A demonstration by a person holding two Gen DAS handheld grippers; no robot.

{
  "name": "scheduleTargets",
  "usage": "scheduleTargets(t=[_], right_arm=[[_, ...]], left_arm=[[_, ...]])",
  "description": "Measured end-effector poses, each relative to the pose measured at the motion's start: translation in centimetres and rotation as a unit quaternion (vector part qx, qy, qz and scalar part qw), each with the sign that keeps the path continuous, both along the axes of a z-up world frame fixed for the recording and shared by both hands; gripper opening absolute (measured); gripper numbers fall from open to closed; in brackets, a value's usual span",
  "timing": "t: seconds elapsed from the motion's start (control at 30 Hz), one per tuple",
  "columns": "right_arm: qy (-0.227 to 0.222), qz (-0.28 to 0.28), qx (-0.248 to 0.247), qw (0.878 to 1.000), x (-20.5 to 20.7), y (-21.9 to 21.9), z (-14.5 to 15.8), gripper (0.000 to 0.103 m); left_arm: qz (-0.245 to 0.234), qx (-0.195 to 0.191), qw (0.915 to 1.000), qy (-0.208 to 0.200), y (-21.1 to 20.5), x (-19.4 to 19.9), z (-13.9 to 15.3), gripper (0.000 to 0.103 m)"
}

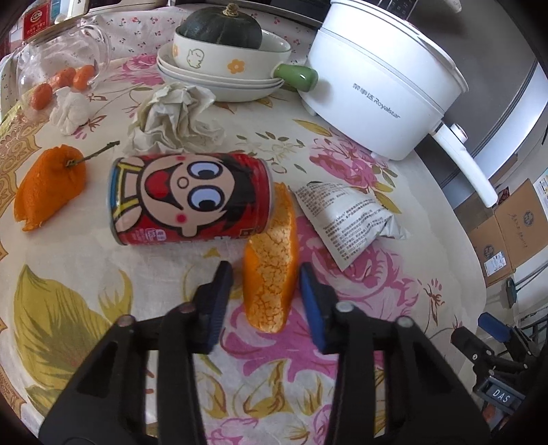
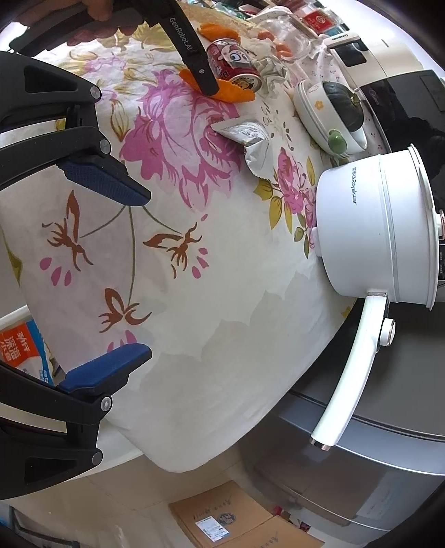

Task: Collect trash
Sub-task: 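Grasp the orange peel piece with the left gripper, then grasp the white crumpled wrapper with the right gripper while the left gripper holds the peel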

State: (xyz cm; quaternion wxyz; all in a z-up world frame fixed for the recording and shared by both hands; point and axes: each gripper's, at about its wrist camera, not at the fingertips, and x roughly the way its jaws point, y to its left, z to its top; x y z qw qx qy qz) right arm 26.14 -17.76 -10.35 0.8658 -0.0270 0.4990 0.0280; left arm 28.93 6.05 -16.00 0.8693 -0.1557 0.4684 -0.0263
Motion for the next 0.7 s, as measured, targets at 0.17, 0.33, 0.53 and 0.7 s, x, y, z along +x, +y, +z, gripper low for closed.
scheduleTargets(t=[0.17,0.33,0.53,0.7], right_arm=[[0.004,-0.010,0.022,1.000,0.4,0.0,-0.3,0.084],[0.002,-0.020,0.077,0.997,1.1,0.6,-0.2,0.084],[0.001,-0.024,0.146,0.989,4.0,3.8,-0.9,0.084],[-0.008,-0.006,0.168,0.986,6.5,7.0,-2.0,0.084]], left_arm=[[-0.030,0.002,0.9995,0.010,-0.3,-1.0,0.2,0.014],[-0.049,-0.011,0.9986,0.018,0.6,-3.2,1.4,0.012],[-0.069,-0.009,0.9974,-0.018,2.4,-5.6,5.0,0.012],[-0.075,0.007,0.9962,-0.042,4.1,-7.1,6.9,0.012]])
